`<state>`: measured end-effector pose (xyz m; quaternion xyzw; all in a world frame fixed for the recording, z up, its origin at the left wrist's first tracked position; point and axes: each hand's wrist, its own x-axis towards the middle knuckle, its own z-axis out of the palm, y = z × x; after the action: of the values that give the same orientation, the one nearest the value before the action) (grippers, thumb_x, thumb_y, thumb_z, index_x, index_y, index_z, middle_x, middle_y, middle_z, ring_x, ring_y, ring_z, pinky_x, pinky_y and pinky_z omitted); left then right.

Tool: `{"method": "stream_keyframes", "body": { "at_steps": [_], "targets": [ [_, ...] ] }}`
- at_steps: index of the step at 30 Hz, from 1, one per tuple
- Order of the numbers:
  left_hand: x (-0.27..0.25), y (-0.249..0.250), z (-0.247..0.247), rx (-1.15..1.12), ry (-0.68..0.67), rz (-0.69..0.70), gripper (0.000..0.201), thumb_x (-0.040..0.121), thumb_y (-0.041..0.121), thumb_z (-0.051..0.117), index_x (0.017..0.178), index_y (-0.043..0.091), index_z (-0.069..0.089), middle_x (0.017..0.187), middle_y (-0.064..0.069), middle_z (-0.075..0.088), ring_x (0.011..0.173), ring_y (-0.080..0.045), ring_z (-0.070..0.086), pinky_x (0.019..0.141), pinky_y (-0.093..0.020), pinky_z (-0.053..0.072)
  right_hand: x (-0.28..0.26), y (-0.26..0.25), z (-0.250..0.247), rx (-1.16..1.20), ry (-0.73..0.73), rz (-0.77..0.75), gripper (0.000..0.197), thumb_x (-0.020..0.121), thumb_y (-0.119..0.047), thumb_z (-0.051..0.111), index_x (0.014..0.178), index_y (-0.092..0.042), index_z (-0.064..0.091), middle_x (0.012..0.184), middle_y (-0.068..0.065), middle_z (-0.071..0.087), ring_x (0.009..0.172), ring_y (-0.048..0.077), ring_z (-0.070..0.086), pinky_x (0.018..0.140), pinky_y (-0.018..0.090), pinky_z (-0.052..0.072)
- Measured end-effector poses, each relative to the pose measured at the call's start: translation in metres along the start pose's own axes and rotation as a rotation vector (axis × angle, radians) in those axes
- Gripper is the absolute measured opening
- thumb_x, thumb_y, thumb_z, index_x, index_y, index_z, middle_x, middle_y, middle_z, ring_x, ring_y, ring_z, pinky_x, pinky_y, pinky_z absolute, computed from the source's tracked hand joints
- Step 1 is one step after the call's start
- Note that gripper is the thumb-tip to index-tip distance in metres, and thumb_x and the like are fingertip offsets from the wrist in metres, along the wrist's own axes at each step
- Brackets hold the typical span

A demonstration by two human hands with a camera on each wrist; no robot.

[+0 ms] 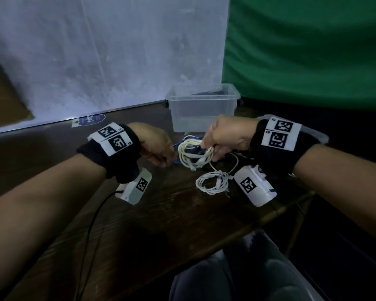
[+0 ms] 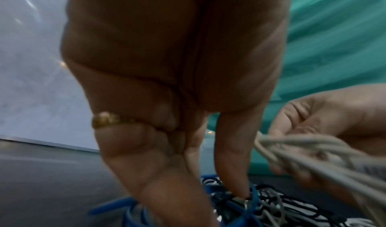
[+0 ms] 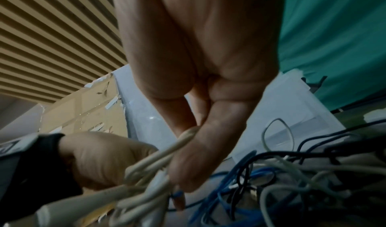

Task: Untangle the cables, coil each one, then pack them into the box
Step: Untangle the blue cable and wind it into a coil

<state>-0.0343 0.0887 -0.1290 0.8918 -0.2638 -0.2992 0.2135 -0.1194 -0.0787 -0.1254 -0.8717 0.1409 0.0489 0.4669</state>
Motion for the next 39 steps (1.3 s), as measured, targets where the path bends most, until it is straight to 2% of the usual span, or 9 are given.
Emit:
{"method": "stream_keyframes", "body": {
  "at_steps": [11, 14, 19, 22, 24, 31, 34, 37, 39],
  "targets": [
    [0.002, 0.008, -0.021, -0.266, 0.310, 0.201, 0.032, 0.102, 0.014, 0.033, 0.077, 0.012, 0.054, 0.064, -0.003, 0.048, 0.034, -0.001, 0.041, 0.036, -0.013, 0.034, 0.003, -0.009, 0.022, -0.161, -0.218, 0.073, 0.006, 0.092, -0.002, 0.053, 0.093, -0.001, 0.059, 0.074, 0.012, 0.062, 0.062, 0.018, 0.062, 0.060, 0.026, 0.057],
    [0.001, 0.008, -0.025, -0.329, 0.370, 0.287, 0.033, 0.102, 0.014, 0.033, 0.077, 0.014, 0.054, 0.063, -0.003, 0.043, 0.032, -0.001, 0.038, 0.037, -0.013, 0.030, 0.004, -0.012, 0.010, -0.087, -0.053, -0.005, 0.018, 0.091, 0.001, 0.051, 0.079, -0.012, 0.050, 0.072, 0.005, 0.052, 0.059, 0.015, 0.049, 0.050, 0.026, 0.052],
    [-0.009, 0.019, -0.032, -0.428, 0.393, 0.438, 0.031, 0.101, 0.014, 0.035, 0.078, 0.015, 0.057, 0.062, -0.001, 0.043, 0.038, -0.004, 0.037, 0.044, -0.017, 0.028, 0.022, -0.011, -0.001, 0.138, 0.373, -0.146, 0.032, 0.089, -0.011, 0.061, 0.106, -0.020, 0.035, 0.083, 0.004, 0.050, 0.054, 0.015, 0.055, 0.050, 0.035, 0.054],
    [-0.014, 0.022, -0.035, -0.417, 0.392, 0.487, 0.031, 0.100, 0.014, 0.038, 0.077, 0.015, 0.058, 0.060, 0.001, 0.045, 0.042, -0.005, 0.037, 0.047, -0.019, 0.027, 0.028, -0.012, -0.003, 0.171, 0.444, -0.240, 0.008, 0.093, -0.017, 0.056, 0.093, -0.024, 0.052, 0.073, 0.001, 0.053, 0.053, 0.013, 0.054, 0.048, 0.028, 0.051],
    [-0.014, 0.022, -0.037, -0.394, 0.414, 0.495, 0.031, 0.099, 0.012, 0.040, 0.075, 0.015, 0.060, 0.057, 0.003, 0.046, 0.045, -0.007, 0.036, 0.048, -0.020, 0.026, 0.031, -0.011, -0.005, 0.139, 0.501, -0.321, 0.017, 0.093, -0.015, 0.054, 0.079, -0.024, 0.057, 0.068, -0.003, 0.053, 0.054, 0.012, 0.051, 0.047, 0.022, 0.044],
    [-0.015, 0.028, -0.044, -0.531, 0.622, 0.614, 0.031, 0.100, 0.015, 0.041, 0.077, 0.016, 0.061, 0.061, 0.003, 0.047, 0.041, -0.003, 0.036, 0.044, -0.014, 0.030, 0.025, -0.001, -0.005, -0.189, 0.205, -0.318, 0.022, 0.090, -0.015, 0.061, 0.111, -0.011, 0.062, 0.104, 0.007, 0.065, 0.089, 0.016, 0.058, 0.083, 0.028, 0.047],
    [-0.018, 0.028, -0.047, -0.476, 0.598, 0.639, 0.029, 0.100, 0.016, 0.042, 0.079, 0.017, 0.063, 0.064, 0.002, 0.047, 0.046, -0.005, 0.035, 0.047, -0.015, 0.030, 0.031, -0.004, -0.007, 0.094, 0.459, -0.396, 0.025, 0.087, -0.026, 0.065, 0.104, -0.019, 0.047, 0.084, 0.000, 0.058, 0.066, 0.013, 0.053, 0.064, 0.029, 0.044],
    [-0.019, 0.026, -0.045, -0.297, 0.559, 0.611, 0.026, 0.097, 0.015, 0.048, 0.080, 0.019, 0.067, 0.066, 0.002, 0.052, 0.056, -0.009, 0.039, 0.051, -0.015, 0.034, 0.035, -0.009, -0.022, 0.246, 0.767, -0.540, 0.041, 0.080, -0.034, 0.068, 0.108, -0.029, 0.039, 0.093, 0.002, 0.057, 0.080, 0.015, 0.057, 0.076, 0.029, 0.048],
    [-0.016, 0.024, -0.045, -0.256, 0.571, 0.598, 0.023, 0.096, 0.015, 0.050, 0.081, 0.019, 0.068, 0.068, 0.001, 0.054, 0.058, -0.009, 0.041, 0.055, -0.013, 0.038, 0.033, -0.013, -0.028, 0.109, 0.758, -0.590, 0.033, 0.083, -0.033, 0.066, 0.112, -0.034, 0.050, 0.103, 0.004, 0.055, 0.089, 0.010, 0.054, 0.079, 0.025, 0.046]
  ]
}}
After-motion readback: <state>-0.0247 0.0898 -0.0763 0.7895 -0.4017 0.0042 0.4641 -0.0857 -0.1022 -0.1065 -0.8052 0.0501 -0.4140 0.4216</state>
